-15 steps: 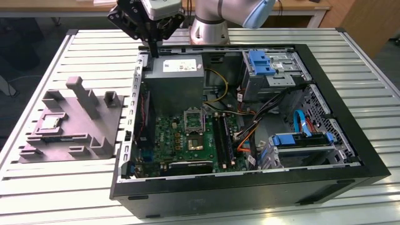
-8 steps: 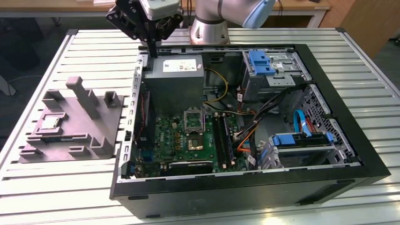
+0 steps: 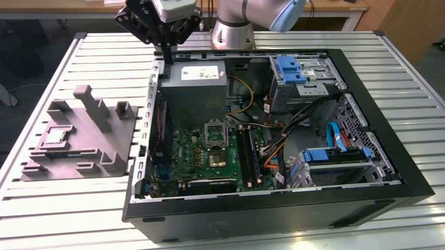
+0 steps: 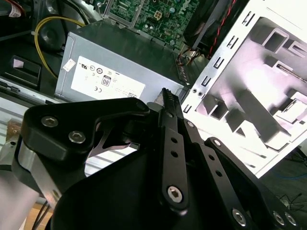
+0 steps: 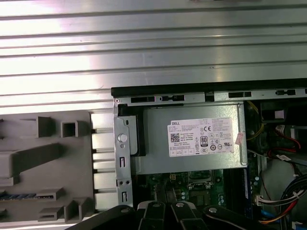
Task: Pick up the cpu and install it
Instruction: 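Reach for the cpu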
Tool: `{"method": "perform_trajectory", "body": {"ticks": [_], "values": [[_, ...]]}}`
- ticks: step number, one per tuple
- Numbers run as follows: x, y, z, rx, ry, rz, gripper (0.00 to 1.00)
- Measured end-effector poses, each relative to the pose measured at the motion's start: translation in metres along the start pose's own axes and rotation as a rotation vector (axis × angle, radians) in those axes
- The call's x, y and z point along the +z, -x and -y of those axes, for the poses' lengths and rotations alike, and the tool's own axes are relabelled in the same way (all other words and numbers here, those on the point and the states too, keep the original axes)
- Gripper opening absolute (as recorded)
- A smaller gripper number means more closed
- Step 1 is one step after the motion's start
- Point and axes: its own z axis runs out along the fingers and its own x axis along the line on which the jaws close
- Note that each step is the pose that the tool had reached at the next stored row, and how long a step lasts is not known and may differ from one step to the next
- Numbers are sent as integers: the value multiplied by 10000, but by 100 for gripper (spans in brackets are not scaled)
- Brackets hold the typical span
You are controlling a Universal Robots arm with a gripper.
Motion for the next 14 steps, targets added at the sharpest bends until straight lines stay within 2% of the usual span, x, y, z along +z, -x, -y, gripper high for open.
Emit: {"method": "perform_trajectory", "body": {"ticks": [14], "values": [[-1,-52,4,0,1,0,11]]}}
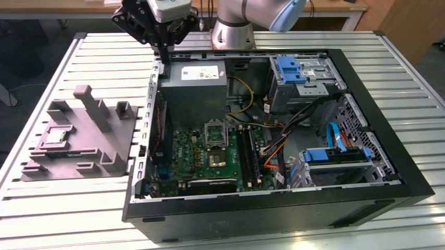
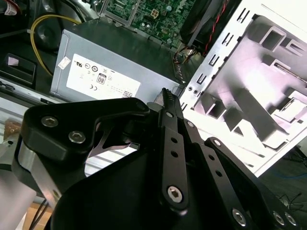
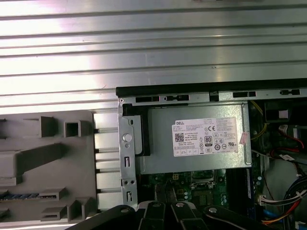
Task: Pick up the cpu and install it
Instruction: 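Reach for the cpu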
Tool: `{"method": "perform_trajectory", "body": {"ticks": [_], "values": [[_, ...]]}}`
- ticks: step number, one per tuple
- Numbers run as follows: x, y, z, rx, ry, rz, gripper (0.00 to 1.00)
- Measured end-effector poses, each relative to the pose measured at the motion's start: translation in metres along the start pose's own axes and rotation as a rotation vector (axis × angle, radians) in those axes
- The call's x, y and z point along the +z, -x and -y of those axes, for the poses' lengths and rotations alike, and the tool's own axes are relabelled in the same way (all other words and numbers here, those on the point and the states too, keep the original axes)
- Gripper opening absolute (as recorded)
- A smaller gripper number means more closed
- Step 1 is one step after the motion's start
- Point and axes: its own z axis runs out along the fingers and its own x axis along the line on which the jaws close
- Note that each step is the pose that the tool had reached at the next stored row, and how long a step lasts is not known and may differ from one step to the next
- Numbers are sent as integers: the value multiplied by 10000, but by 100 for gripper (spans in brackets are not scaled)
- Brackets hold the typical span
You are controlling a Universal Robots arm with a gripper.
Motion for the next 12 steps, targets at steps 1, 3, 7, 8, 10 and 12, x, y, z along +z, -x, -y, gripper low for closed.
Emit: {"method": "perform_trajectory", "body": {"ticks": [1,3,7,8,10,12], "values": [[0,-3,0,0,0,0,11],[-1,-9,1,0,0,0,11],[-1,-14,1,1,-1,0,11],[-1,-16,1,1,0,0,11],[-1,-19,2,0,-1,0,11],[-1,-22,2,0,-1,0,11]]}}
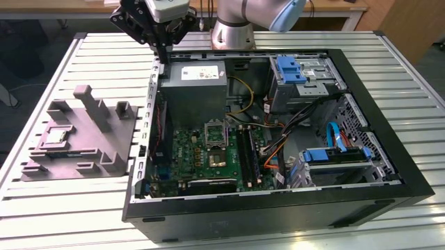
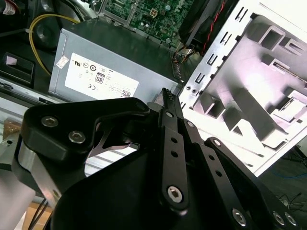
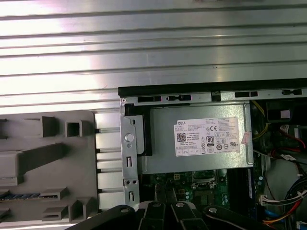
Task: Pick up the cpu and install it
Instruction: 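Reach for the cpu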
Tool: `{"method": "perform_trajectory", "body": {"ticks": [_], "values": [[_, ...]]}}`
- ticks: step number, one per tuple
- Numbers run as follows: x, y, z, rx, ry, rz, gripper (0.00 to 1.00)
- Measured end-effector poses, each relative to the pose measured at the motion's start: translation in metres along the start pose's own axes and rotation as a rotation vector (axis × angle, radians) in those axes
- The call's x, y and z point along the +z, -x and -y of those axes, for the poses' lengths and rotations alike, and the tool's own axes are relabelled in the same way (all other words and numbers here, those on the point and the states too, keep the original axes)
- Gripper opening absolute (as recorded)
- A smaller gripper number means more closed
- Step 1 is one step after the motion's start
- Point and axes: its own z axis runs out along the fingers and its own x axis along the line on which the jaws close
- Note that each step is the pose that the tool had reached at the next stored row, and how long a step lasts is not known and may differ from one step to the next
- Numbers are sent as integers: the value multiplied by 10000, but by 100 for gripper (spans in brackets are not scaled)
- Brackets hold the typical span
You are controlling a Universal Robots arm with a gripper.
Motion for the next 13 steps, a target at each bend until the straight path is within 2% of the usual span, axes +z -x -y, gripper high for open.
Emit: {"method": "perform_trajectory", "body": {"ticks": [13], "values": [[-1,-53,4,1,1,0,11]]}}
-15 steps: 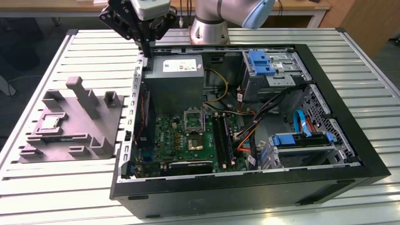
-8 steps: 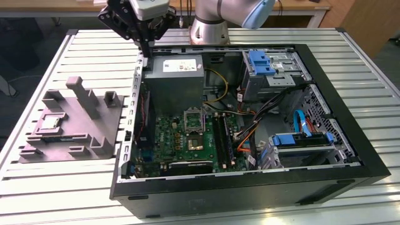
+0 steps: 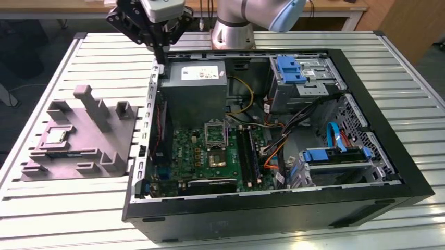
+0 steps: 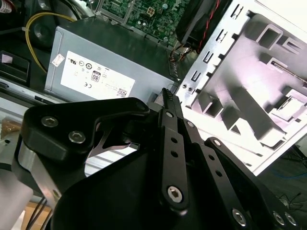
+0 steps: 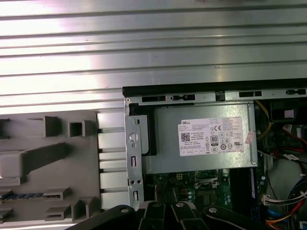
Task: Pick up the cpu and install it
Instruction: 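Reach for the cpu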
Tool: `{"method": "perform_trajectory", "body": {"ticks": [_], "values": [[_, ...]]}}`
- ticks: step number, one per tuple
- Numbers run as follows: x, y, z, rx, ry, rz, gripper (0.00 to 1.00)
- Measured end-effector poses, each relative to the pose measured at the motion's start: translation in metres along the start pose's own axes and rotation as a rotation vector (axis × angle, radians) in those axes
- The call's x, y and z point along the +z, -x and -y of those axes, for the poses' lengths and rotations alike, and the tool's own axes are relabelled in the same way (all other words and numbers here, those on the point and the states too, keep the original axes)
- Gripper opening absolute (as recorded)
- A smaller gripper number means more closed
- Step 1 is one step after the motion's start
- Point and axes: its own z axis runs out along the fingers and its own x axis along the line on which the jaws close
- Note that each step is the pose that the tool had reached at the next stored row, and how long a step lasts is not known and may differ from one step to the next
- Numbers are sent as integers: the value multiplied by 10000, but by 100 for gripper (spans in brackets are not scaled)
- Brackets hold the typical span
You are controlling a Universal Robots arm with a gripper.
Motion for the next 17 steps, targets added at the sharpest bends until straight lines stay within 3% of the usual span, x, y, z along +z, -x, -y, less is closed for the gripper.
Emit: {"method": "perform_trajectory", "body": {"ticks": [17], "values": [[-1,-67,5,-1,0,0,11]]}}
